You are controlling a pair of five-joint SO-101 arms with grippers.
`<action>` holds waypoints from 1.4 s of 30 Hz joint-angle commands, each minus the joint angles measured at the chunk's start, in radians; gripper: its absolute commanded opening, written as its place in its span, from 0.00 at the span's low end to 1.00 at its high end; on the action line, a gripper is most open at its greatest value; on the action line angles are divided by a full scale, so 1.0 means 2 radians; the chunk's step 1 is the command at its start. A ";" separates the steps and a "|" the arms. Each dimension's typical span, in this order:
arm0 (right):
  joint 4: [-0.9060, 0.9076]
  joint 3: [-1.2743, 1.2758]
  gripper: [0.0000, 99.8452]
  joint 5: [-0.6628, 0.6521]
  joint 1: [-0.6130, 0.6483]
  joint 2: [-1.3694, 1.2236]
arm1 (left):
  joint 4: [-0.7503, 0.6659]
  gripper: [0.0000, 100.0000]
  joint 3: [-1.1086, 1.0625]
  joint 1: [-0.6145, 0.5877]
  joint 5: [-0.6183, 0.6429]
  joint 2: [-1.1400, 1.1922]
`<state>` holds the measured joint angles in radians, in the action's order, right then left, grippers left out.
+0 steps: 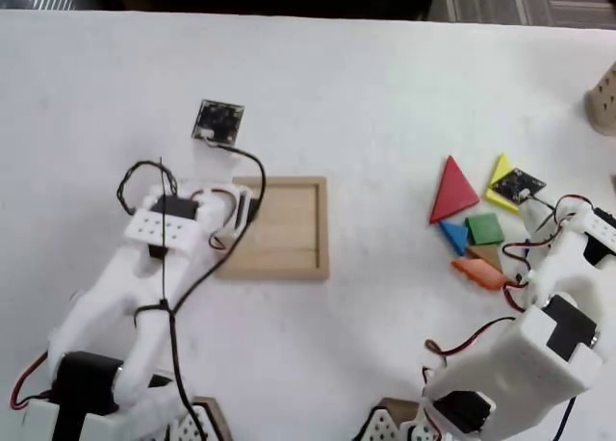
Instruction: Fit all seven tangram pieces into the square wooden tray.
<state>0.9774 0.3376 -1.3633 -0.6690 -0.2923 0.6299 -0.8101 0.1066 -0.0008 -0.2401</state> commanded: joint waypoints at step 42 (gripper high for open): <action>0.213 -0.004 0.02 0.423 0.385 0.227 | 0.041 0.21 0.080 -0.126 0.084 -0.002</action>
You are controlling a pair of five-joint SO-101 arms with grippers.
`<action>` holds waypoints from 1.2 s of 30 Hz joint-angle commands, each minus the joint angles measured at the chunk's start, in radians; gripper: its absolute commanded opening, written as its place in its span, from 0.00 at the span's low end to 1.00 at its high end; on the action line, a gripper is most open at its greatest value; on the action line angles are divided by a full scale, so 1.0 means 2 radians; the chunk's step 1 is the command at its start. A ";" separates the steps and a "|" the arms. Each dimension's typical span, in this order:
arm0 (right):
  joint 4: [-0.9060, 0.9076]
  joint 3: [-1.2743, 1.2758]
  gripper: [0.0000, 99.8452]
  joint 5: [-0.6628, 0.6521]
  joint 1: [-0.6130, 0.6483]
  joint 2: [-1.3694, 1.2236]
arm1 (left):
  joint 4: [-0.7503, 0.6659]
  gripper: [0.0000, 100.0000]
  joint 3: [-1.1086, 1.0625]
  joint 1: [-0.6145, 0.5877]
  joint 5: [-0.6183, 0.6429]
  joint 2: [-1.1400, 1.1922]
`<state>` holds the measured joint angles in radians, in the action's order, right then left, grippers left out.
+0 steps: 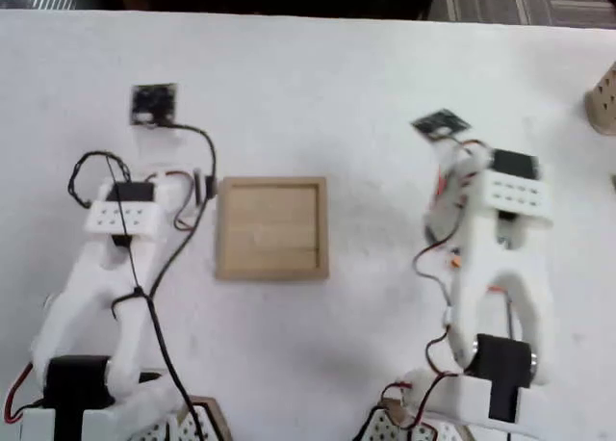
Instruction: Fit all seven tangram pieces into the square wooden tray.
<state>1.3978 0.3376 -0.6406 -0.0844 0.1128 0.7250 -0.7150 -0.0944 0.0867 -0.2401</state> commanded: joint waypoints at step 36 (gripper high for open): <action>0.053 -0.244 0.08 0.292 0.273 -0.181 | -0.041 0.21 0.028 -0.030 0.066 -0.001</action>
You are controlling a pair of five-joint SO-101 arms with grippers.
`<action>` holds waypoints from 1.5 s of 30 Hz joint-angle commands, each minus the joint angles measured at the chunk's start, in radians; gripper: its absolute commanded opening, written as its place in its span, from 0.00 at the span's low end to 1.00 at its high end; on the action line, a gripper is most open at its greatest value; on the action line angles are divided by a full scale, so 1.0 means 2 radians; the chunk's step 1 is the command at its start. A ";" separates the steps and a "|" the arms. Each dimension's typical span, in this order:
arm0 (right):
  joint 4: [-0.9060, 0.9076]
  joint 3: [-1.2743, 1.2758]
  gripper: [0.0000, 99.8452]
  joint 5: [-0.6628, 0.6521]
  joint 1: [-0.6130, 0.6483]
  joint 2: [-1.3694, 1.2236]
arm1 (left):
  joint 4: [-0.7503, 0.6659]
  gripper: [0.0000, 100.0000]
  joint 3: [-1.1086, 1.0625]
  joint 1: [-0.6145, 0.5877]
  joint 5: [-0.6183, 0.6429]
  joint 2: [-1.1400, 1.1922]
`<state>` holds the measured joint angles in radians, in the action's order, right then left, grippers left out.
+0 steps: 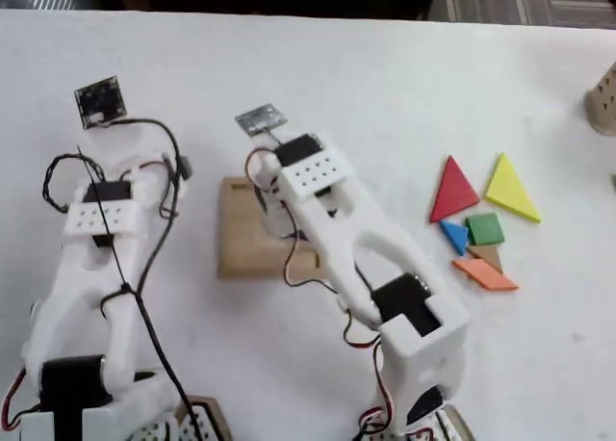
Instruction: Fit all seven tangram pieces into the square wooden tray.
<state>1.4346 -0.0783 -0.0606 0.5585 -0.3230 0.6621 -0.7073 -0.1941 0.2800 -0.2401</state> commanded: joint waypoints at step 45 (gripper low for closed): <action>-0.250 0.663 0.02 -0.236 -0.391 0.547 | -0.105 0.02 -0.063 0.418 0.026 -0.007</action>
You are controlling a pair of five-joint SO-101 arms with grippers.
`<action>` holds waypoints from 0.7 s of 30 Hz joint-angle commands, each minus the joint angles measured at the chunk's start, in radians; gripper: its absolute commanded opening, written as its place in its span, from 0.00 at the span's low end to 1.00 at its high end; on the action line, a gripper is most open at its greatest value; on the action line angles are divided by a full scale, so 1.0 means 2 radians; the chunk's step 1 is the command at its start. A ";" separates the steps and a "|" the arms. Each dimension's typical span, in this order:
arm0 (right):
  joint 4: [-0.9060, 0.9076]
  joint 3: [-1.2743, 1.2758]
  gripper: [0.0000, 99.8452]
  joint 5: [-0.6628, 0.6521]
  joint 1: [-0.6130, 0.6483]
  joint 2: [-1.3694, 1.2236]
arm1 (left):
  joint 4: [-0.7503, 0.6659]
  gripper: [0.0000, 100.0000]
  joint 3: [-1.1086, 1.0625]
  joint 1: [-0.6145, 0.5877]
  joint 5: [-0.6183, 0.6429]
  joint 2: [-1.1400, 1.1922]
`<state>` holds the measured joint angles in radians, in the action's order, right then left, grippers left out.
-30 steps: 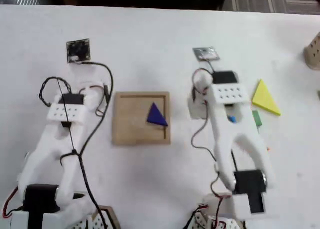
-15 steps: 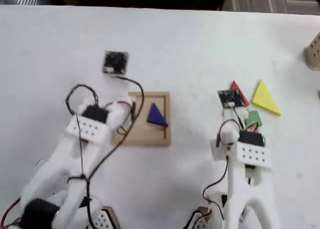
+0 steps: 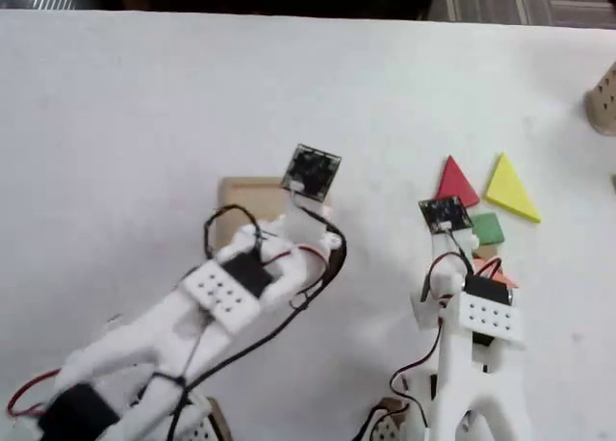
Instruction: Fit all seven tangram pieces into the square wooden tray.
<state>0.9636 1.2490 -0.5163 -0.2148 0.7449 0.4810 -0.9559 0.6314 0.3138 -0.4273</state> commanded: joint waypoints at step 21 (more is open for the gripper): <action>-0.013 0.001 0.02 -0.022 -0.003 0.013 | -0.014 0.02 0.170 -0.043 0.010 0.244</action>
<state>0.9452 1.2551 -0.5455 -0.2163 0.7449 0.4641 -0.6889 0.5470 0.3245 -0.0038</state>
